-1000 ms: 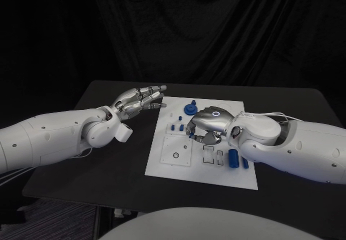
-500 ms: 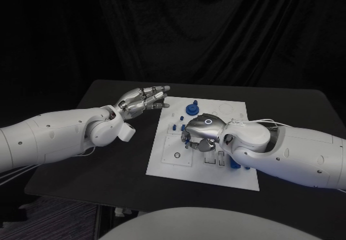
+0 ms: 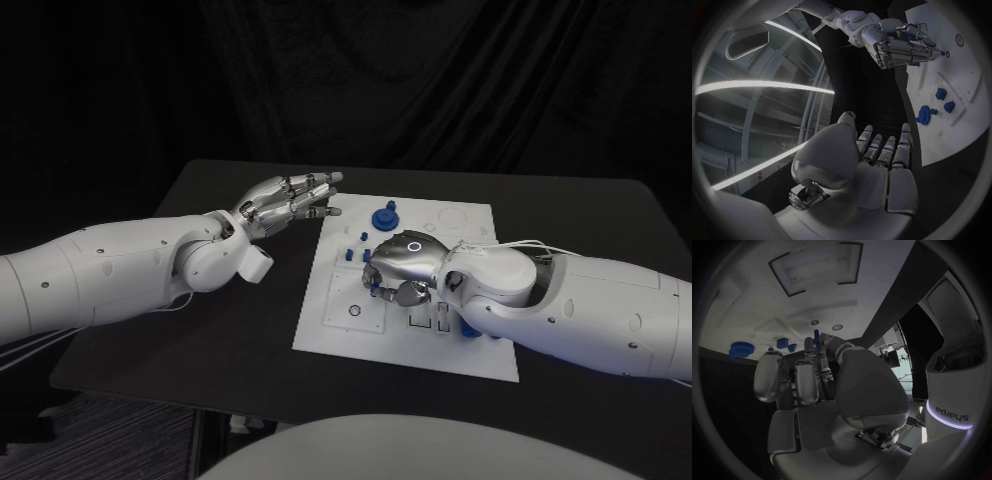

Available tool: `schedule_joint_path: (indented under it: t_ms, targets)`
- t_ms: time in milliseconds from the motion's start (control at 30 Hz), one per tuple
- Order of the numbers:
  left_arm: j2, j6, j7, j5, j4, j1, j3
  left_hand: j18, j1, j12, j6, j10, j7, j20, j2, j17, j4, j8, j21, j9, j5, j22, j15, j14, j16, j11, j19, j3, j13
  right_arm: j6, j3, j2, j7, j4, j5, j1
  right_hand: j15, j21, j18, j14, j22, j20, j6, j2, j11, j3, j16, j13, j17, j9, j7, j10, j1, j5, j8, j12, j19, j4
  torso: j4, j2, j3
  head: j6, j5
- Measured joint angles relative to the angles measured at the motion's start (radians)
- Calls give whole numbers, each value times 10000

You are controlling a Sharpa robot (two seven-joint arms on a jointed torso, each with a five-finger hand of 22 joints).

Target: Assemble the parts on the task board

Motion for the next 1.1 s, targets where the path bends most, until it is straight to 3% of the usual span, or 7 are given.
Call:
schedule_joint_path:
  t_ms: [1100]
  targets:
    - [118, 106, -43, -2, -112, -98, -3, 0, 45, 0, -38, 0, 37, 0, 45, 6, -29, 0, 0, -1, 37, -13, 0, 0, 0, 0, 0, 29, -3, 309, -1, 129, 49, -243, -40, -83, 0, -1, 0, 0, -2, 0, 4, -2, 35, 0, -1, -20, -35, 23, -6, 32, 1, -1, 0, -10, 0, 0, -1, 5, -7, -4, 59]
